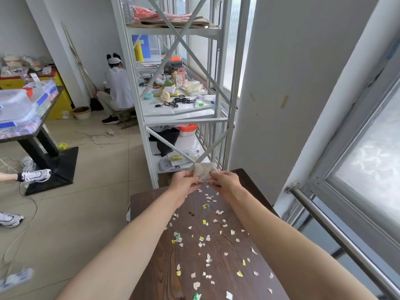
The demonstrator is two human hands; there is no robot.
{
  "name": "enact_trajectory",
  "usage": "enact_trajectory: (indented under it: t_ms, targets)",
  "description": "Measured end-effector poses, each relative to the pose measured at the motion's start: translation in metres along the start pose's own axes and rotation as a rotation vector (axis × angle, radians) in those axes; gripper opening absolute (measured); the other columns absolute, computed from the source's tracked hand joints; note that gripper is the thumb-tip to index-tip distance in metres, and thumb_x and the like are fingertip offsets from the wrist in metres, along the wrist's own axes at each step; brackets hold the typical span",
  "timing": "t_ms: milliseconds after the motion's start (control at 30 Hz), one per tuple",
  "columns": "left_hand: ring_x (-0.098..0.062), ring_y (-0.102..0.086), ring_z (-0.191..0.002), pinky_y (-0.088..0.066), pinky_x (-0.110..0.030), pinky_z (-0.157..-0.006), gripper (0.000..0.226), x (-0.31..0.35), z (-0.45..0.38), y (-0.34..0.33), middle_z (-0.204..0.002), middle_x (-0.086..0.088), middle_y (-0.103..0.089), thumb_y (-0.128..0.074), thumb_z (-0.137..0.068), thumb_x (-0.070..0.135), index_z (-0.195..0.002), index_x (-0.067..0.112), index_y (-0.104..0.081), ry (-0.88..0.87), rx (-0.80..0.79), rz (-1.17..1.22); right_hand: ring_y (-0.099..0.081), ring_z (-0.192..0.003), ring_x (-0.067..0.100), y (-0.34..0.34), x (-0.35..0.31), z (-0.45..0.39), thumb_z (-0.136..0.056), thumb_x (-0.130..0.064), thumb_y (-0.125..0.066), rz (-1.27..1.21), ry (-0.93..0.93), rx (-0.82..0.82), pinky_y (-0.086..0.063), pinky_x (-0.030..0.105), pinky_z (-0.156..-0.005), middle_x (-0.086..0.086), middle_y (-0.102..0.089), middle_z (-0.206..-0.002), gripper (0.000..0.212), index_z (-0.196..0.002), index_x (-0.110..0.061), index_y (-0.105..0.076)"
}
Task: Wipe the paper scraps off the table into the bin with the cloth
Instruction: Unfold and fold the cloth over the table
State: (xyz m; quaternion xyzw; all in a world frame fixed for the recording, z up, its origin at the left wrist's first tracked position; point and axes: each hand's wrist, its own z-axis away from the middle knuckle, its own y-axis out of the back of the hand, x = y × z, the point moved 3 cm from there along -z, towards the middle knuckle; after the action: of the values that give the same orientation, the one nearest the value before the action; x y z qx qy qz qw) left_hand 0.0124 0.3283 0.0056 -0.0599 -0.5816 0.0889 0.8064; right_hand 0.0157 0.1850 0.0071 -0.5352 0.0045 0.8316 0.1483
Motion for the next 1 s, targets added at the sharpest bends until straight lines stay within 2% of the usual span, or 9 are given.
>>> enact_trajectory:
  t_ms: [233, 300, 367, 467, 533, 667, 767, 900, 1000]
  targets:
    - [-0.028, -0.061, -0.086, -0.052, -0.043, -0.090, 0.034, -0.024, -0.029, -0.029, -0.097, -0.024, -0.062, -0.042, -0.084, -0.018, -0.113, -0.008, -0.055, 0.155, -0.008, 0.024, -0.061, -0.065, 0.021, 0.018, 0.017, -0.028, -0.077, -0.007, -0.076, -0.116, -0.196, 0.020, -0.054, 0.030, -0.062, 0.014, -0.063, -0.075, 0.018, -0.084, 0.001, -0.062]
    - [-0.026, -0.060, -0.068, -0.052, -0.041, -0.081, 0.027, -0.039, -0.035, -0.040, -0.071, -0.017, -0.064, -0.041, -0.083, -0.018, -0.099, -0.006, -0.059, 0.186, 0.030, 0.107, -0.058, -0.058, 0.017, 0.019, 0.030, -0.041, -0.062, -0.028, -0.082, -0.062, -0.243, 0.010, -0.050, 0.030, -0.055, 0.008, -0.062, -0.069, 0.042, -0.090, -0.006, -0.061]
    - [-0.022, -0.057, -0.052, -0.050, -0.038, -0.063, 0.020, -0.058, -0.041, -0.054, -0.052, -0.011, -0.060, -0.044, -0.083, -0.016, -0.093, -0.005, -0.057, 0.227, 0.069, 0.131, -0.056, -0.053, 0.017, 0.023, 0.043, -0.050, -0.064, -0.036, -0.079, -0.059, -0.271, 0.050, -0.049, 0.030, -0.056, 0.006, -0.060, -0.065, 0.038, -0.083, -0.010, -0.059]
    - [-0.019, -0.061, -0.054, -0.053, -0.027, -0.048, 0.018, -0.089, -0.053, -0.075, -0.067, -0.013, -0.062, -0.055, -0.087, -0.001, -0.104, -0.003, -0.058, 0.247, 0.110, 0.108, -0.060, -0.064, 0.022, 0.037, 0.052, -0.063, -0.084, -0.020, -0.068, -0.049, -0.191, 0.185, -0.054, 0.034, -0.067, 0.007, -0.061, -0.072, 0.017, -0.086, -0.005, -0.060]
    - [-0.021, -0.065, -0.067, -0.057, -0.029, -0.051, 0.020, -0.104, -0.061, -0.085, -0.078, -0.012, -0.067, -0.062, -0.089, 0.014, -0.103, 0.000, -0.062, 0.258, 0.114, 0.082, -0.066, -0.079, 0.026, 0.048, 0.059, -0.076, -0.083, -0.022, -0.068, 0.073, -0.115, 0.228, -0.055, 0.034, -0.076, 0.011, -0.067, -0.086, 0.025, -0.097, -0.001, -0.064]
    - [-0.014, -0.060, -0.056, -0.056, -0.026, -0.048, 0.010, -0.126, -0.080, -0.091, -0.072, -0.009, -0.062, -0.057, -0.091, 0.010, -0.097, 0.003, -0.060, 0.270, 0.088, -0.121, -0.065, -0.097, 0.029, 0.066, 0.070, -0.100, -0.082, -0.019, -0.068, 0.356, 0.007, 0.225, -0.052, 0.036, -0.088, 0.013, -0.068, -0.101, 0.024, -0.101, -0.005, -0.062]
    - [-0.013, -0.053, -0.056, -0.052, -0.028, -0.059, 0.010, -0.138, -0.090, -0.086, -0.074, -0.008, -0.057, -0.056, -0.091, 0.010, -0.081, 0.013, -0.055, 0.248, 0.014, -0.316, -0.063, -0.097, 0.030, 0.079, 0.068, -0.118, -0.084, -0.013, -0.062, 0.569, 0.116, 0.202, -0.048, 0.035, -0.085, 0.012, -0.068, -0.101, 0.019, -0.101, -0.006, -0.059]
    - [-0.027, -0.063, -0.094, -0.052, -0.042, -0.090, 0.027, -0.145, -0.108, -0.057, -0.100, -0.010, -0.063, -0.064, -0.087, 0.021, -0.110, 0.010, -0.055, 0.132, 0.121, -0.587, -0.064, -0.101, 0.028, 0.094, 0.069, -0.150, -0.089, -0.012, -0.056, 0.694, 0.142, 0.114, -0.051, 0.036, -0.089, 0.009, -0.070, -0.106, 0.027, -0.115, -0.016, -0.062]
    - [-0.026, -0.060, -0.107, -0.046, -0.037, -0.095, 0.032, -0.140, -0.123, -0.029, -0.118, -0.011, -0.063, -0.056, -0.091, 0.018, -0.121, 0.008, -0.054, 0.064, 0.239, -0.780, -0.065, -0.094, 0.029, 0.107, 0.066, -0.177, -0.092, -0.017, -0.050, 0.829, 0.159, 0.091, -0.049, 0.034, -0.078, 0.010, -0.070, -0.099, 0.018, -0.103, -0.016, -0.063]
